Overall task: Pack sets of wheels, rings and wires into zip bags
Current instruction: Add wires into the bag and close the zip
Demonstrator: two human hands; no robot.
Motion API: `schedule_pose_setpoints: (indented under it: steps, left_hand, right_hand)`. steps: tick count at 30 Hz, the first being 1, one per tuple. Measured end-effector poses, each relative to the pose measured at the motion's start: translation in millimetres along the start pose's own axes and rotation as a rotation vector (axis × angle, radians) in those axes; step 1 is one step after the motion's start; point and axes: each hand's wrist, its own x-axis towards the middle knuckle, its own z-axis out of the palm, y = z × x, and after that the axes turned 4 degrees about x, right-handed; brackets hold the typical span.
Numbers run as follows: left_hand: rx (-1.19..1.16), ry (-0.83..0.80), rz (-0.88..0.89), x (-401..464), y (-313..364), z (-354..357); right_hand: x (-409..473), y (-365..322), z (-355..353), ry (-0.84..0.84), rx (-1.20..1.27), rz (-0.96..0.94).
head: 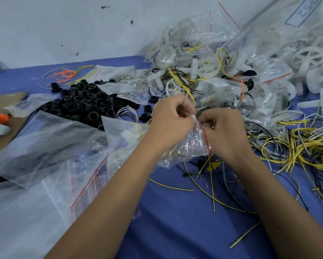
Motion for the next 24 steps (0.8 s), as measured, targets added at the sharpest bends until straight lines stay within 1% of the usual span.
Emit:
schedule_pose_setpoints:
  steps: [2,4,5,7,8,11,14,16,18,21,24]
  left_hand:
    - [0.098,-0.047,0.002,-1,-5,2]
    - [0.209,-0.118,0.031,-2,-10,3]
    - [0.252,-0.144,0.043,-2,-12,3]
    - [0.304,-0.155,0.046,-2,-17,1]
    - [0.319,-0.148,0.038,-1,-19,-1]
    - [0.333,-0.123,0.006,1,-25,-7]
    - [0.323,-0.111,-0.026,4,-28,-11]
    - [0.319,-0.114,-0.034,5,-28,-12]
    - [0.323,-0.127,-0.034,5,-28,-13]
    - [0.33,-0.163,-0.026,7,-24,-18]
    - [0.358,-0.275,-0.019,9,-18,-28]
  right_hand:
    - [2,6,-7,0.171,-0.141,0.112]
    - [4,16,-15,0.278,-0.288,0.182]
    - [4,20,-18,0.28,-0.352,0.219]
    - [5,25,-18,0.188,-0.418,0.313]
    - [5,24,-18,0.142,-0.422,0.33]
    - [4,21,-13,0.082,-0.474,0.287]
    - [4,21,-11,-0.012,-0.631,0.318]
    - [4,22,-10,-0.053,-0.692,0.33]
    - [6,22,-12,-0.065,-0.68,0.335]
    - [6,21,-14,-0.04,-0.586,0.336]
    - [6,22,-14,0.048,-0.492,0.301]
